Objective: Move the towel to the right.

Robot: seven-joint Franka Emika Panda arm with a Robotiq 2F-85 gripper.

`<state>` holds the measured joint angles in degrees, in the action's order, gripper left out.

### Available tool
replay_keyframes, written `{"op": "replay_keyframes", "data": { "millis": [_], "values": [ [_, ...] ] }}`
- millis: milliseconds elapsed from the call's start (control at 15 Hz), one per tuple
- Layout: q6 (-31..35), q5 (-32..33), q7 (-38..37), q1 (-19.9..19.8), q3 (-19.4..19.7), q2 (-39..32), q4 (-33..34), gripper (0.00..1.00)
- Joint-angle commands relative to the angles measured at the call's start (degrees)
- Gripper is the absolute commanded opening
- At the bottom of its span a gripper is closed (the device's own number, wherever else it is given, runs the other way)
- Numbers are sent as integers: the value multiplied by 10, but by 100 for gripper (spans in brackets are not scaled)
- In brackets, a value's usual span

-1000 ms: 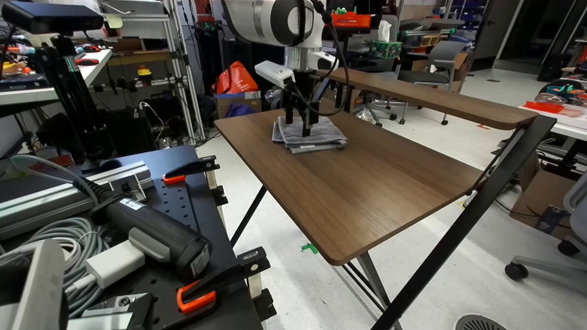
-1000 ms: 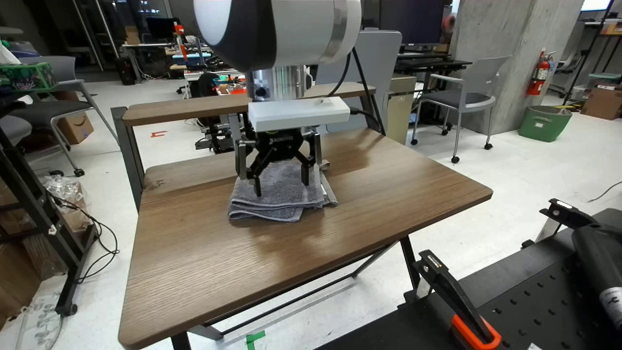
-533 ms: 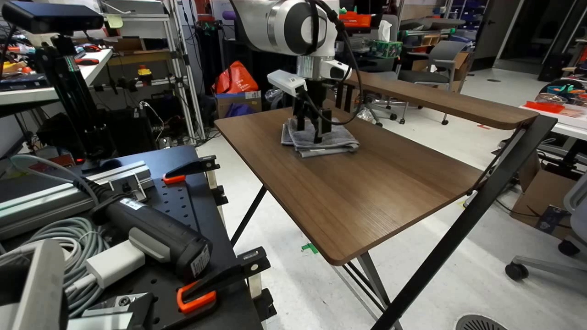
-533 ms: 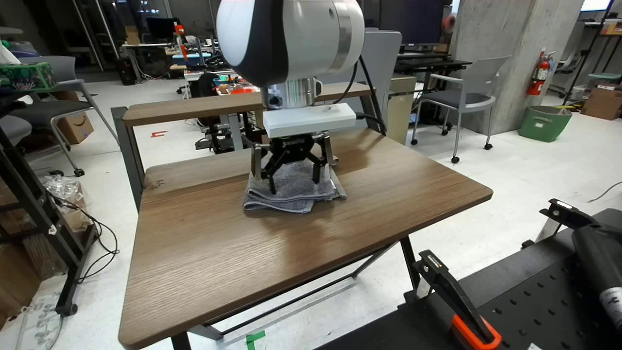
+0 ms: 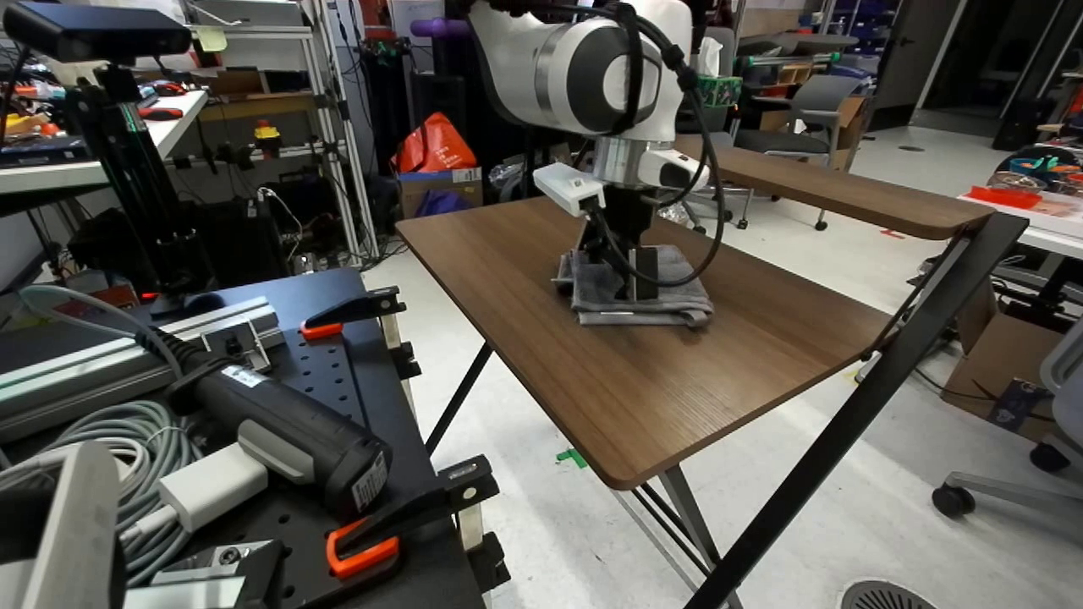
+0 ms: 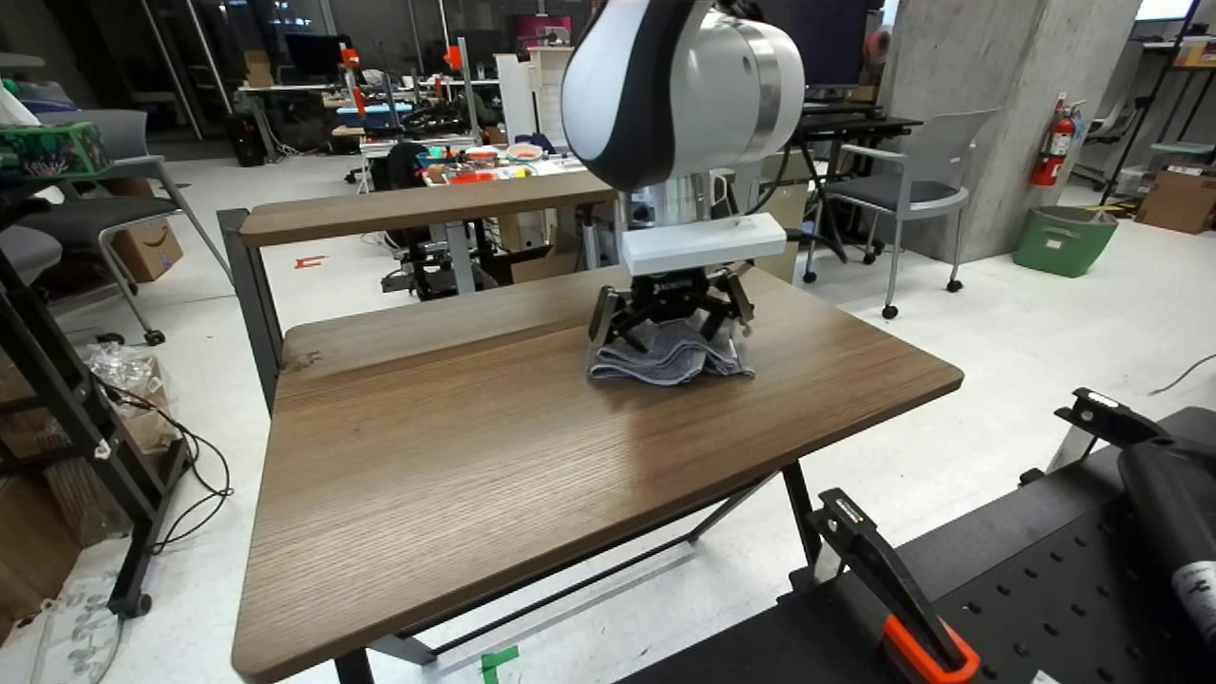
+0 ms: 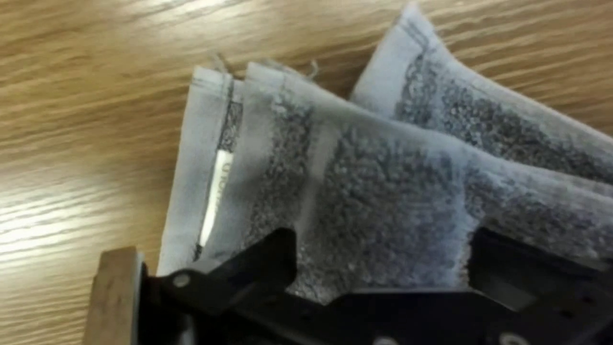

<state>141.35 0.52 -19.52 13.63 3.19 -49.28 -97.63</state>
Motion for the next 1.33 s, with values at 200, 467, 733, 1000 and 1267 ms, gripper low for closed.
{"op": "replay_keyframes", "data": {
  "millis": [200,467,733,1000,1267],
  "values": [
    [-1,-21,-18,-59,23,2,-34,100],
    [4,-32,-17,-85,32,27,-63,100],
    [-2,-33,-10,-95,29,72,-98,100],
    [12,-15,-13,-74,31,181,-176,100],
    [-1,-21,10,-84,7,188,-168,100]
  ]
}}
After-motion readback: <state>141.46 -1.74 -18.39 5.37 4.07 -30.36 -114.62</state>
